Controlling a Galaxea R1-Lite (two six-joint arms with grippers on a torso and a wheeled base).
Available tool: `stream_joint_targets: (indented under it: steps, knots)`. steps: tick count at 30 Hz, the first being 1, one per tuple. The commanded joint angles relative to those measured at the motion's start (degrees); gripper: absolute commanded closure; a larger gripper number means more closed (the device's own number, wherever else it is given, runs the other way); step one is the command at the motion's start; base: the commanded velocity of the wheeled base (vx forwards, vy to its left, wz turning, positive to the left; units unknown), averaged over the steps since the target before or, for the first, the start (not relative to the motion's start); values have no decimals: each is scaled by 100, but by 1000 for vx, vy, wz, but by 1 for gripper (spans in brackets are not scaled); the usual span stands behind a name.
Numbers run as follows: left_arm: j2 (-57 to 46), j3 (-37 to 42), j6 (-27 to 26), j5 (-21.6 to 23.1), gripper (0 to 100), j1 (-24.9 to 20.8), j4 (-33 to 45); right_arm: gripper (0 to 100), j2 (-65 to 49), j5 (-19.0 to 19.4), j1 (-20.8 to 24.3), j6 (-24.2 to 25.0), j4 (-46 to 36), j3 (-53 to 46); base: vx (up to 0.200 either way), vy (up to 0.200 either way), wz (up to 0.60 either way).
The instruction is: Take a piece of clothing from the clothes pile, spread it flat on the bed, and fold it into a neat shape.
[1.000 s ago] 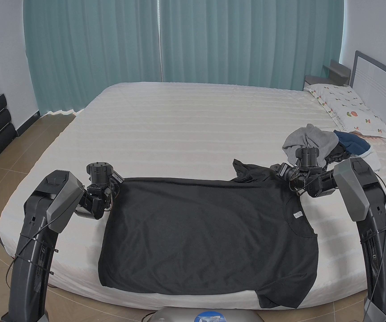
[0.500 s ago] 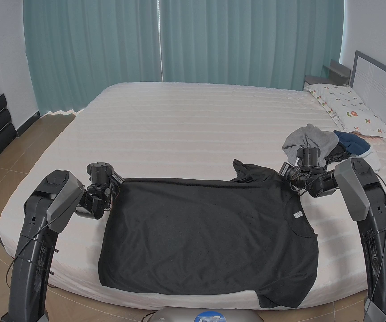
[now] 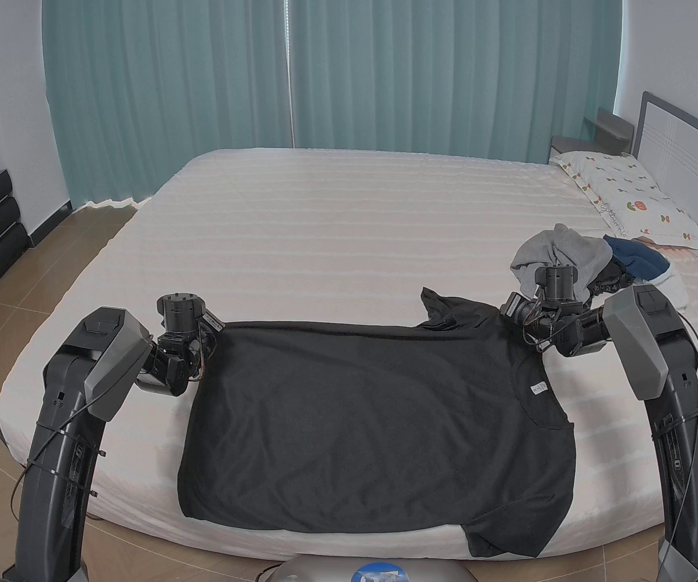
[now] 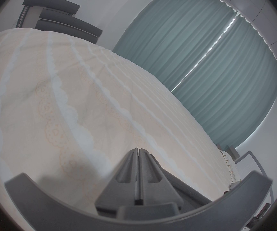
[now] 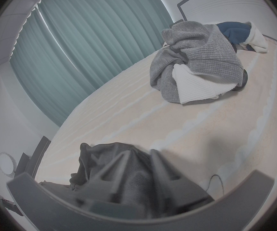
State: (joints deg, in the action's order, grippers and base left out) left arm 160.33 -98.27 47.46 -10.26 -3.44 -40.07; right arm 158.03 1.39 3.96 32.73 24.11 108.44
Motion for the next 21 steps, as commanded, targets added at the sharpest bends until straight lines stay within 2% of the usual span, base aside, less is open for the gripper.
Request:
stream_joint_targets:
  steps: [1, 10, 11, 21]
  knots:
    - [16, -17, 0, -2, 100, 1, -1, 0, 18, 2, 26, -4, 14, 20, 0, 0, 0]
    - [25, -17, -8, -2, 100, 1, -1, 0, 70, 2, 52, -12, -21, 20, 0, 0, 0]
    - [25, -17, -8, -2, 100, 1, -1, 100, 70, 2, 61, -4, -29, 20, 0, 0, 0]
    - [42, -34, -26, 7, 100, 1, 8, 100, 167, 2, 61, -4, -3, 37, 0, 0, 0]
